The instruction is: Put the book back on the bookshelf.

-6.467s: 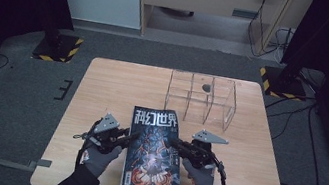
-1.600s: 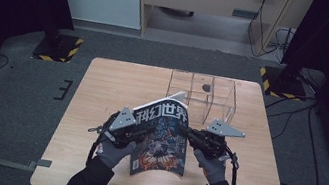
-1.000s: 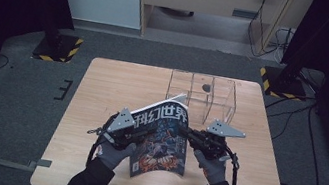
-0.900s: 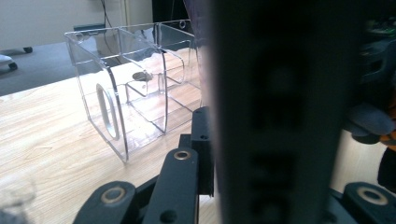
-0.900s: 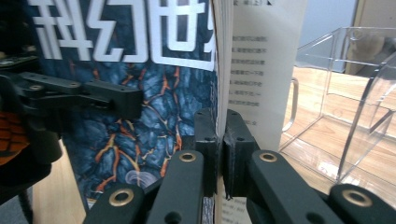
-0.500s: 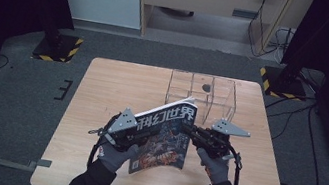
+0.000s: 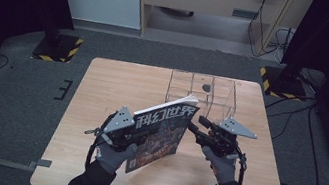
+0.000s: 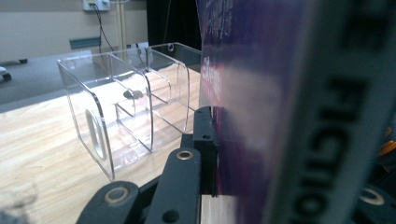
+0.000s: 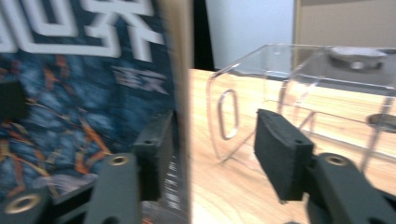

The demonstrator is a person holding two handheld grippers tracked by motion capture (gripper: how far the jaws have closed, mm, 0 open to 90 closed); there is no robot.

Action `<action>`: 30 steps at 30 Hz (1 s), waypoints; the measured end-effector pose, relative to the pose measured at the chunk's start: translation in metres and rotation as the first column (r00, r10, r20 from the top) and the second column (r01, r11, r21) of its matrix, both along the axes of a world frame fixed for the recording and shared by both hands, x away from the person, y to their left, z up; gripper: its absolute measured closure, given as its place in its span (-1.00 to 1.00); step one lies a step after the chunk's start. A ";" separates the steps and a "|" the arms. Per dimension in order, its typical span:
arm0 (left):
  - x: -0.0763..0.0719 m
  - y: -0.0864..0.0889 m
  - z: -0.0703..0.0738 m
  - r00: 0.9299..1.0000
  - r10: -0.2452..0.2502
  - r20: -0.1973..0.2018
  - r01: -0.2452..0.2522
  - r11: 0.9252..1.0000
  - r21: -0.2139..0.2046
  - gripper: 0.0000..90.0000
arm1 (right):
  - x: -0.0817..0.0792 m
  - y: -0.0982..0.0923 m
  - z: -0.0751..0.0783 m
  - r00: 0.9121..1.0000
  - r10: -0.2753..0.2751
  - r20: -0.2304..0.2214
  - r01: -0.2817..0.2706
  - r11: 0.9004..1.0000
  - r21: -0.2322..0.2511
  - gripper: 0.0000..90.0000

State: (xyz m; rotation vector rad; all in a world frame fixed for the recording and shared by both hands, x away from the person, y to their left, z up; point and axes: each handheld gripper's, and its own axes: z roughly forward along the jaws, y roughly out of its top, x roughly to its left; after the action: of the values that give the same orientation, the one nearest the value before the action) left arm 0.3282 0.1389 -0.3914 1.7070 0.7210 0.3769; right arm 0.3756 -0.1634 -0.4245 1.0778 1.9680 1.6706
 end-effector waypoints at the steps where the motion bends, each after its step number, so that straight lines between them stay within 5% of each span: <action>1: 0.000 0.001 0.001 1.000 0.005 0.001 -0.005 1.000 -0.004 0.82 | 0.000 -0.002 0.000 1.000 -0.010 0.001 0.010 1.000 -0.004 -0.04; 8: -0.001 0.011 0.010 0.999 0.034 0.004 -0.034 0.999 -0.038 0.82 | 0.004 -0.014 -0.005 0.993 -0.113 -0.016 0.111 0.992 -0.065 -0.36; 13: -0.001 0.015 0.014 0.998 0.057 0.007 -0.057 0.998 -0.040 0.82 | 0.006 -0.024 -0.014 0.989 -0.142 -0.034 0.136 0.982 -0.128 -0.48; 30: 0.005 0.018 0.024 0.997 0.083 0.000 -0.083 0.995 -0.062 0.82 | -0.002 -0.072 -0.044 0.964 -0.243 -0.109 0.216 0.953 -0.214 -0.60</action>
State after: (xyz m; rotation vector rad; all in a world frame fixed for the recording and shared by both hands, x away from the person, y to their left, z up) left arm 0.3332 0.1566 -0.3674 1.6215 0.7957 0.4098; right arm 0.3736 -0.2350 -0.4684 1.3135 1.9540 1.2796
